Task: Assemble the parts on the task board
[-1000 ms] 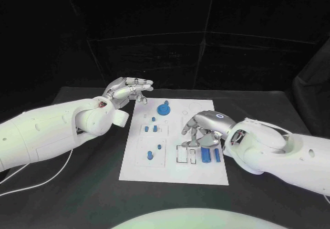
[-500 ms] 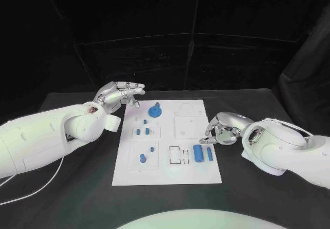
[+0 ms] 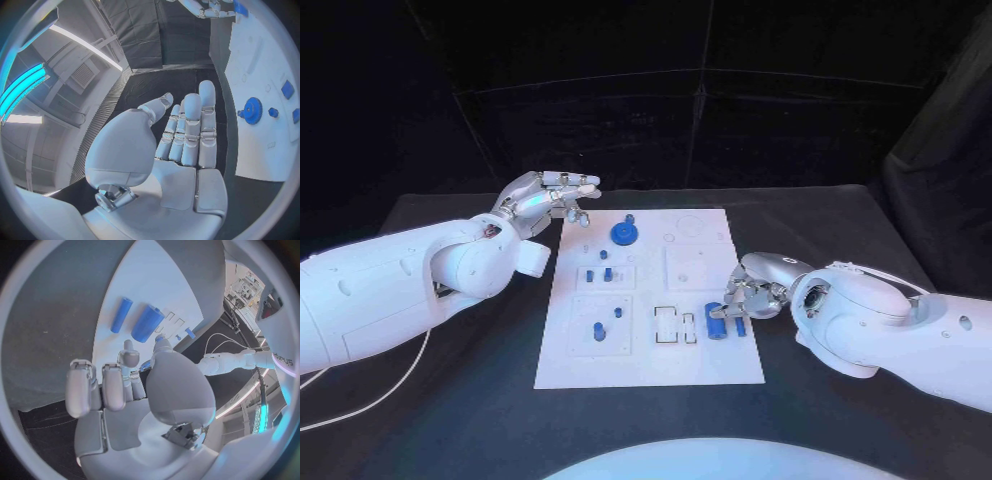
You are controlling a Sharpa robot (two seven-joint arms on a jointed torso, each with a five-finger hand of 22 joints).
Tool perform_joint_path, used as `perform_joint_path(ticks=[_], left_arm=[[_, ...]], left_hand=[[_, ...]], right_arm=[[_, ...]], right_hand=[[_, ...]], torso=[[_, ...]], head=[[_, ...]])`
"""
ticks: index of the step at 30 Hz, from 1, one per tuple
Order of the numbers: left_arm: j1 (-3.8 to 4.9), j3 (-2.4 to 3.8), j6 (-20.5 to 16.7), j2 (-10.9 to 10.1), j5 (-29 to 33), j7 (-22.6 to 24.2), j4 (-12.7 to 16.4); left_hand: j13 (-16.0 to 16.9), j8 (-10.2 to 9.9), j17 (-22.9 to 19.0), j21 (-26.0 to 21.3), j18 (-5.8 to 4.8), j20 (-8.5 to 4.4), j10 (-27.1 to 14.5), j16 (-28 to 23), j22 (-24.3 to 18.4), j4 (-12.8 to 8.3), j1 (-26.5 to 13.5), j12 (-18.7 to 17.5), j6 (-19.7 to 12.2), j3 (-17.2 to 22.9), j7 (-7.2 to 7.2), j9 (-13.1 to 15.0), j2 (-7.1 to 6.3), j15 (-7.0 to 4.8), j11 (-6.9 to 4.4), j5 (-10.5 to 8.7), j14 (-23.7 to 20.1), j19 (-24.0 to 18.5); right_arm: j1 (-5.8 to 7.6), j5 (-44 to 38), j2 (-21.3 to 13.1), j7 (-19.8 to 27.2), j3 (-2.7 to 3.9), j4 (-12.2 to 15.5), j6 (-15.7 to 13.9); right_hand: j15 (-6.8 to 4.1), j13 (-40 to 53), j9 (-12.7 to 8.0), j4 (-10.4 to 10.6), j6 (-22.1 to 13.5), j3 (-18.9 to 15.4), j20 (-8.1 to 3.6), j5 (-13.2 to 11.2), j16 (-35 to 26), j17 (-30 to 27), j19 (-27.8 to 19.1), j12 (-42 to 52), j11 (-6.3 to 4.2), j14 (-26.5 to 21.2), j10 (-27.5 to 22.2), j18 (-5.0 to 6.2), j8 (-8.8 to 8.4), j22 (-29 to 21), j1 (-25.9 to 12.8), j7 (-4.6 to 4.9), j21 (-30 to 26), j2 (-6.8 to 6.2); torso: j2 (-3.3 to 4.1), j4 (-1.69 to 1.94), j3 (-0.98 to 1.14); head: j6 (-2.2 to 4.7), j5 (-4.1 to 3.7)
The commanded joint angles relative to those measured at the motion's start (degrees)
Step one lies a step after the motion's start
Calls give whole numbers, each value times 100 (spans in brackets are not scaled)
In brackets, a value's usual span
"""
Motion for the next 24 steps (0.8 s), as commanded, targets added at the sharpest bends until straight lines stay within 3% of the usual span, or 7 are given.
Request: perform_joint_path(ticks=[1,19,24], left_arm=[[10,3,68,-6,18,30,13],[10,1,81,-29,18,19,13],[10,1,91,-36,18,10,21]], left_hand=[[-8,36,-5,-26,77,7,-43,-17,-5,-4,33,18,-17,-43,21,-7,11,-13,15,-17,-33,-14],[-8,36,-5,-26,77,7,-43,-17,-5,-4,33,18,-17,-43,21,-7,11,-13,15,-17,-33,-14],[-8,36,-5,-26,77,7,-43,-17,-5,-4,33,18,-17,-43,21,-7,11,-13,15,-17,-33,-14]], right_arm=[[-37,-170,69,-75,0,-35,167],[-237,-434,416,-119,-1,-270,451],[-313,-457,479,-134,-1,-282,343]], right_hand=[[-23,324,18,-4,-57,-43,2,13,94,158,45,275,3,318,93,-104,37,521,-37,-1,41,9],[-26,867,76,-20,-36,-32,3,128,184,310,55,700,-9,323,182,-111,131,565,32,-18,68,138],[-43,991,113,-87,25,46,-7,498,196,331,51,760,-30,320,186,-111,188,572,353,-42,71,340]], torso=[[6,-3,4],[0,-6,-3],[3,10,-6]], head=[[-17,18],[-29,31],[-32,23]])
